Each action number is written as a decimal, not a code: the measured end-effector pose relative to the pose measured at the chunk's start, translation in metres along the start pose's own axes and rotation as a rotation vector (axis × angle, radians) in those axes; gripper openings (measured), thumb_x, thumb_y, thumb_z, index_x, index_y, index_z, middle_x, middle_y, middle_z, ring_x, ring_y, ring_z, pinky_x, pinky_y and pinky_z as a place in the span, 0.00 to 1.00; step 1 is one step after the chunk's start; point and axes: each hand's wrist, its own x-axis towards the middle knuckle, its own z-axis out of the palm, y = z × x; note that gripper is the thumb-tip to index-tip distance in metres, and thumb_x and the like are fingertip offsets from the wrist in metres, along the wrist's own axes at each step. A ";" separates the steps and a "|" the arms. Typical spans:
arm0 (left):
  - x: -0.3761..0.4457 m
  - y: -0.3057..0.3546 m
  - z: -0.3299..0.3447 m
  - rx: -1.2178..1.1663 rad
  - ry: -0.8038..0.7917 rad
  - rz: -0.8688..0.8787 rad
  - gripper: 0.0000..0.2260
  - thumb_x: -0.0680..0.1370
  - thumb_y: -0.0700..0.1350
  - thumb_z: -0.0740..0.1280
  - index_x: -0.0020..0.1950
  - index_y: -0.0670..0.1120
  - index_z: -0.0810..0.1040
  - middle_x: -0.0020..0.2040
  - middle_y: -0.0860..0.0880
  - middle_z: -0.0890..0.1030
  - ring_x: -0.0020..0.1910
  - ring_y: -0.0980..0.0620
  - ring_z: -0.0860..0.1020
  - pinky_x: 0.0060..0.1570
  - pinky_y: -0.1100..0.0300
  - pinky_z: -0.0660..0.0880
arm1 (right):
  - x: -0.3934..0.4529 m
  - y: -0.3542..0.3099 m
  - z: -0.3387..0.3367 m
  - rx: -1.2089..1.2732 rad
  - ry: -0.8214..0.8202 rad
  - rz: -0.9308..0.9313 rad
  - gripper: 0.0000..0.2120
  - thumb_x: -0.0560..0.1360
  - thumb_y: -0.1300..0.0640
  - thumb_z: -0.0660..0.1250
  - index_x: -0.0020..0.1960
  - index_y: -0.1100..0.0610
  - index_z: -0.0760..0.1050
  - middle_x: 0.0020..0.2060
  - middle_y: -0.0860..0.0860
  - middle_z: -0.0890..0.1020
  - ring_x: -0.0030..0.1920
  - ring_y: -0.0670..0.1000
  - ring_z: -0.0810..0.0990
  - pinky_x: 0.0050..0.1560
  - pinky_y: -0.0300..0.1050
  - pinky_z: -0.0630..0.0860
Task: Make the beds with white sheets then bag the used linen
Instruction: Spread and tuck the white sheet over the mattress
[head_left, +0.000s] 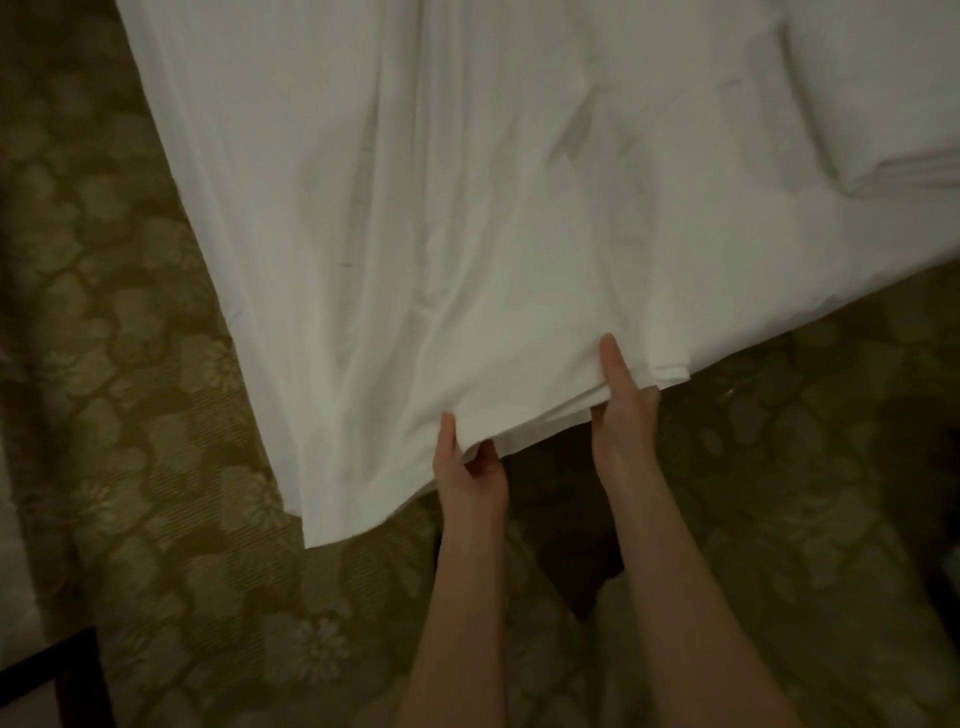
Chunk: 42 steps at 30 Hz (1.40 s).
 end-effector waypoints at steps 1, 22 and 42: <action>-0.002 -0.010 -0.001 -0.025 0.015 0.014 0.08 0.77 0.40 0.69 0.56 0.42 0.78 0.46 0.44 0.84 0.47 0.48 0.81 0.37 0.59 0.82 | 0.002 -0.006 -0.010 -0.041 0.009 -0.029 0.16 0.74 0.57 0.71 0.61 0.50 0.74 0.60 0.47 0.79 0.61 0.47 0.77 0.68 0.47 0.71; 0.000 -0.162 0.064 0.127 0.026 0.236 0.12 0.80 0.47 0.66 0.60 0.42 0.76 0.59 0.42 0.80 0.54 0.46 0.80 0.54 0.50 0.79 | 0.071 -0.046 -0.066 0.349 -0.126 0.611 0.32 0.69 0.34 0.66 0.64 0.55 0.75 0.61 0.60 0.79 0.63 0.63 0.76 0.68 0.62 0.68; 0.030 -0.228 0.063 0.172 -0.007 0.087 0.16 0.79 0.42 0.67 0.65 0.40 0.73 0.60 0.41 0.79 0.57 0.44 0.79 0.53 0.51 0.78 | 0.147 -0.099 -0.104 0.199 0.085 0.326 0.21 0.76 0.54 0.69 0.67 0.57 0.72 0.55 0.55 0.81 0.54 0.54 0.81 0.53 0.51 0.80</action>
